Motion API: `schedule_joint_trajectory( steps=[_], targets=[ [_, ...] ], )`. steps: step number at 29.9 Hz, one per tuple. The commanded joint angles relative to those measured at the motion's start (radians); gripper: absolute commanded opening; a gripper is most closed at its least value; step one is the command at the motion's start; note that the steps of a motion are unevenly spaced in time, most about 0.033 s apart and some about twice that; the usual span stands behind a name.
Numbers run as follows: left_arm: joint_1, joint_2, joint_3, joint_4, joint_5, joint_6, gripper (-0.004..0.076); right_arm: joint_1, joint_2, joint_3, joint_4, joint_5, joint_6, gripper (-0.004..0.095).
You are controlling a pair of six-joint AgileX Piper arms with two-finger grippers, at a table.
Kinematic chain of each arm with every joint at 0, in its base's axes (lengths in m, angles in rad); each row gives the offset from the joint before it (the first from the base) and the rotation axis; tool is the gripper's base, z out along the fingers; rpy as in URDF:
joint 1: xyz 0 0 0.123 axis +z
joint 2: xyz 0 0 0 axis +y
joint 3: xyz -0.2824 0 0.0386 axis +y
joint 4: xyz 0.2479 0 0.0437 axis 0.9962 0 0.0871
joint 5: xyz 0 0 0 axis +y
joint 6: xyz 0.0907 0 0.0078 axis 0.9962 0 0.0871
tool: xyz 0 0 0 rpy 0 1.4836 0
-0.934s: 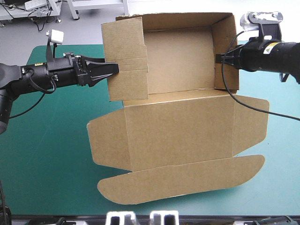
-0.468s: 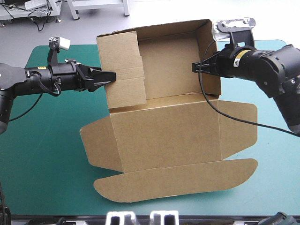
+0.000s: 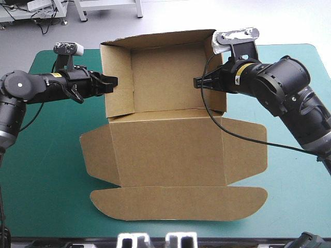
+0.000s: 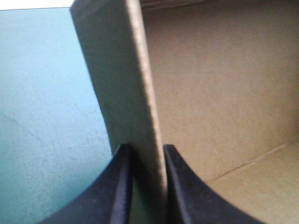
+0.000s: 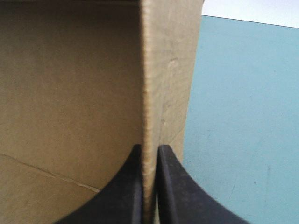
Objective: Fold the box
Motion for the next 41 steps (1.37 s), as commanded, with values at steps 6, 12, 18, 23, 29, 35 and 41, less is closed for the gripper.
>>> schedule_joint_trajectory(
  steps=[6, 12, 18, 23, 29, 35, 41],
  targets=[
    [-0.021, -0.022, -0.029, -0.103, -0.033, -0.013, -0.0009, 0.03, -0.015, -0.03, 0.07, -0.025, 0.02, 0.0002],
    [-0.041, -0.019, -0.029, 0.068, -0.001, -0.15, -0.0009, -0.015, 0.079, -0.03, 0.033, 0.102, 0.032, 0.0001],
    [-0.141, 0.032, -0.029, 0.25, -0.01, -0.265, -0.0009, -0.098, 0.23, -0.03, 0.136, 0.071, -0.052, 0.0],
    [-0.233, 0.123, -0.029, 0.405, -0.019, -0.356, -0.0009, -0.185, 0.328, -0.03, 0.346, -0.006, -0.127, 0.0],
    [-0.25, 0.274, -0.029, 0.444, -0.064, -0.388, -0.0009, -0.245, 0.397, -0.03, 0.43, -0.05, -0.166, 0.0],
    [-0.25, 0.379, -0.029, 0.437, -0.062, -0.313, -0.0009, -0.25, 0.441, -0.03, 0.426, -0.082, -0.245, 0.0014],
    [-0.25, 0.4, -0.029, 0.444, -0.029, -0.214, 0.0006, -0.248, 0.452, -0.032, 0.393, -0.076, -0.281, 0.0242]
  ],
)
